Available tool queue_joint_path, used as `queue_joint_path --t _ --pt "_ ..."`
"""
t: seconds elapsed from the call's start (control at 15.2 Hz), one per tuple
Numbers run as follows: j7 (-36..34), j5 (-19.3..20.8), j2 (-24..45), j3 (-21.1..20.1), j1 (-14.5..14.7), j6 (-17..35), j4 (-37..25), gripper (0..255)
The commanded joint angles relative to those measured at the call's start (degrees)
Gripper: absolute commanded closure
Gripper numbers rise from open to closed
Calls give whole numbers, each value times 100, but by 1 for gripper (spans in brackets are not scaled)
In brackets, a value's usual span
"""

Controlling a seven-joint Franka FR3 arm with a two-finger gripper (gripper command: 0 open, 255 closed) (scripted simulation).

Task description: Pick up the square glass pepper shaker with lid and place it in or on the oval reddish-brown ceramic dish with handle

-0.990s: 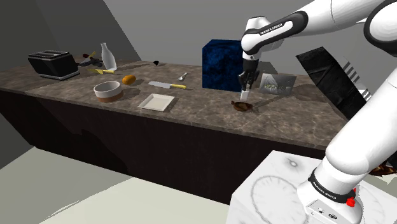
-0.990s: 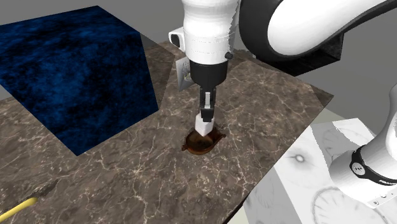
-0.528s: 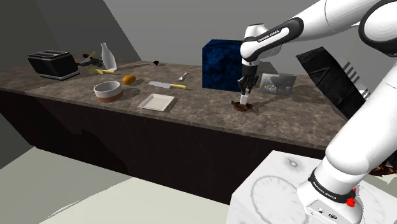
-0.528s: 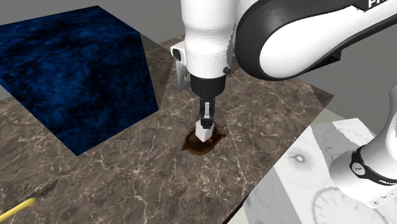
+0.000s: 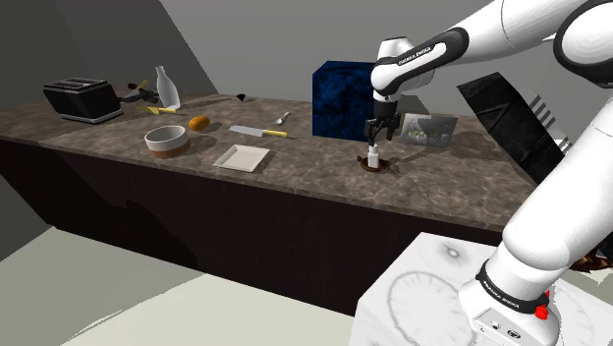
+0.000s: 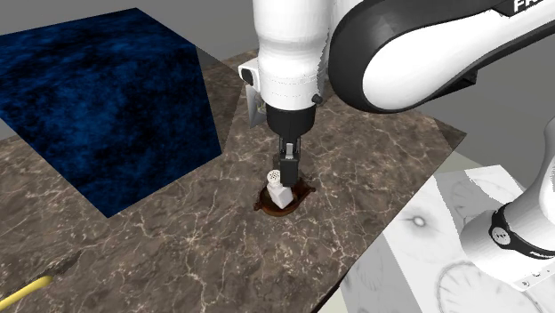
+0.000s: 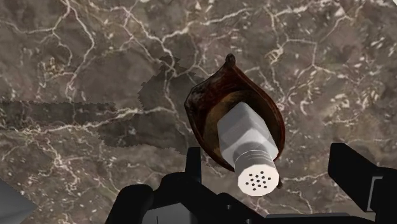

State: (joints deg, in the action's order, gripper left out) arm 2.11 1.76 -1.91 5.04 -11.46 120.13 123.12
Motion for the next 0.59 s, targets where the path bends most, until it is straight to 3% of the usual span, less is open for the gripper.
queue_joint_path --t 0.0,0.13,0.4,0.53 --pt "0 0 0 0 0 0 0 0" --pt "0 0 0 0 0 0 0 0" --pt "-9 9 -220 -13 11 -719 -500 0" --pt "-9 9 -220 -14 11 -719 -499 0"
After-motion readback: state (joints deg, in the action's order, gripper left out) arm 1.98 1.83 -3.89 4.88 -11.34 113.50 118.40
